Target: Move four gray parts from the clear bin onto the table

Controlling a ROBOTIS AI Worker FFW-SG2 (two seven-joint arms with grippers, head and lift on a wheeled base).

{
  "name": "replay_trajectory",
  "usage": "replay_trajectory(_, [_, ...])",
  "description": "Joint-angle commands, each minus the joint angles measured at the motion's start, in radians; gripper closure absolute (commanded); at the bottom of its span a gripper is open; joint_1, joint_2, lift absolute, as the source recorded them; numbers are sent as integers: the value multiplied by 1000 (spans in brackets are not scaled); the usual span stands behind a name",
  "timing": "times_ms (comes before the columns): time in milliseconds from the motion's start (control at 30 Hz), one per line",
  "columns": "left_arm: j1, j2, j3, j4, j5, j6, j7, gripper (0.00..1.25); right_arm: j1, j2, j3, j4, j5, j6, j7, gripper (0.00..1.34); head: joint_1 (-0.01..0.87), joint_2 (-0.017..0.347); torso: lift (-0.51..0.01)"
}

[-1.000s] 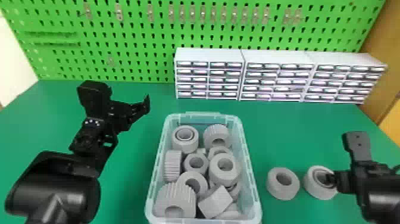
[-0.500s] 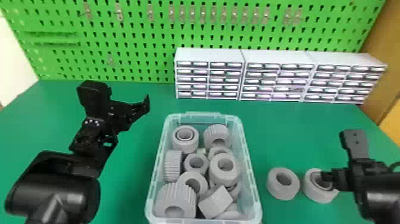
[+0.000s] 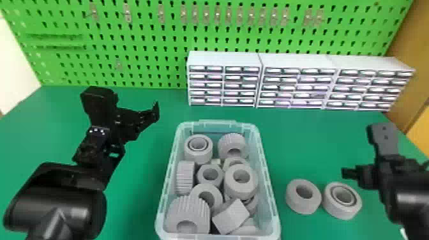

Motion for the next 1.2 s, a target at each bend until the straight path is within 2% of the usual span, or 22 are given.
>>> replay_trajectory(0, [-1, 0, 3, -4, 0, 0, 0, 113, -49, 0, 30, -40, -8, 53, 0, 495, 678, 34, -50])
replay_trajectory(200, [-1, 0, 3, -4, 0, 0, 0, 113, -104, -2, 98, -75, -26, 99, 0, 493, 678, 34, -50])
replay_trajectory(567, [1, 0, 3, -4, -1, 0, 0, 113, -177, 6, 224, -68, -56, 129, 0, 493, 678, 34, -50])
replay_trajectory(767, [2, 0, 6, -4, -1, 0, 0, 113, -227, 8, 317, -32, -99, 151, 0, 492, 678, 34, -50])
replay_trajectory(900, [2, 0, 9, -4, 0, 0, 0, 111, -268, 21, 380, 1, -122, 157, 0, 496, 678, 34, -50])
replay_trajectory(1167, [1, 0, 14, -2, 3, 0, 0, 113, -346, 28, 501, 70, -186, 159, 0, 496, 678, 34, -50])
